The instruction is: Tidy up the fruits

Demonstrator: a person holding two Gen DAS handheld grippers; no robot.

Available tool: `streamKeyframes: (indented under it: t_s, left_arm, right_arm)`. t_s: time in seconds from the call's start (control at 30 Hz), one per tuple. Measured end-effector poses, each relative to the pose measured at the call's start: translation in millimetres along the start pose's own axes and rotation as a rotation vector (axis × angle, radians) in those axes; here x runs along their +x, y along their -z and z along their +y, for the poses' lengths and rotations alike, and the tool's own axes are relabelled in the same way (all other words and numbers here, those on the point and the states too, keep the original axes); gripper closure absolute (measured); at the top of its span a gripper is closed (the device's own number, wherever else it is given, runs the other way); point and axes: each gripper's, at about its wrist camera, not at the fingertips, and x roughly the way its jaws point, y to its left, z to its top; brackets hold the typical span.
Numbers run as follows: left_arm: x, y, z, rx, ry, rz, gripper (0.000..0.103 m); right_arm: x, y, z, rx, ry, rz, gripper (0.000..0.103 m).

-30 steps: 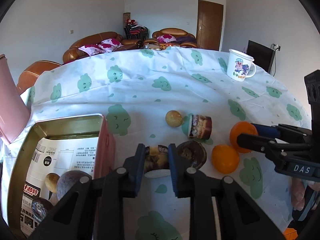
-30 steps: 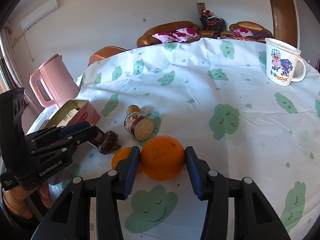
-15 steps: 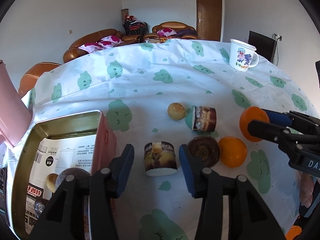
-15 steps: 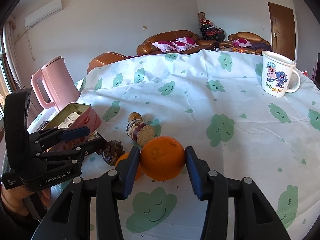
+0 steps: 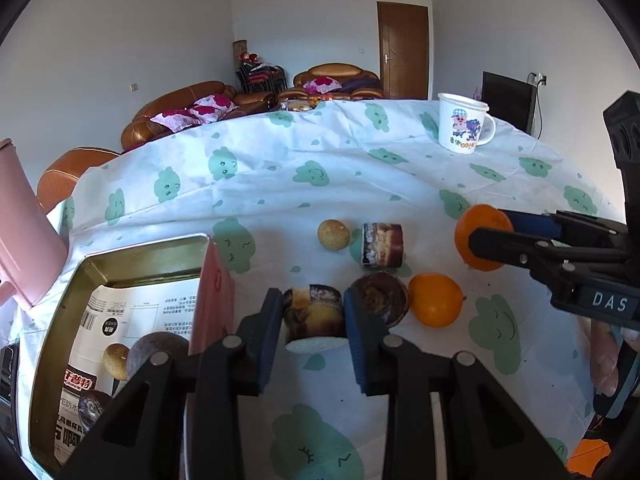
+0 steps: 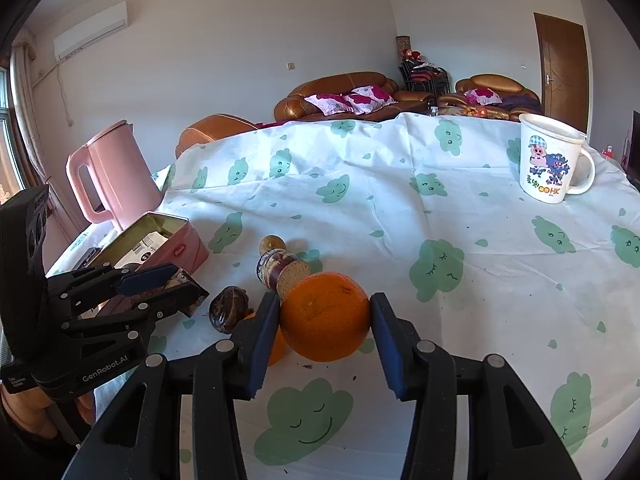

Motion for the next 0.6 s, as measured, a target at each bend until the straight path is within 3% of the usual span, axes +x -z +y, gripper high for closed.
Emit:
streamKeyframes:
  t_s: [0.2, 0.6]
  left_arm:
    - [-18.9, 1.9, 0.3, -0.017, -0.006, -0.091, 0.070]
    - [-39.8, 7.5, -1.9, -0.030, -0.033, -0.192, 0.070]
  right_arm:
    - [-9.6, 0.0, 3.2, -0.021, 0.002, -0.052, 0.055]
    - [-24.9, 1.7, 15.6, -0.078, 0.024, -0.141, 0.055]
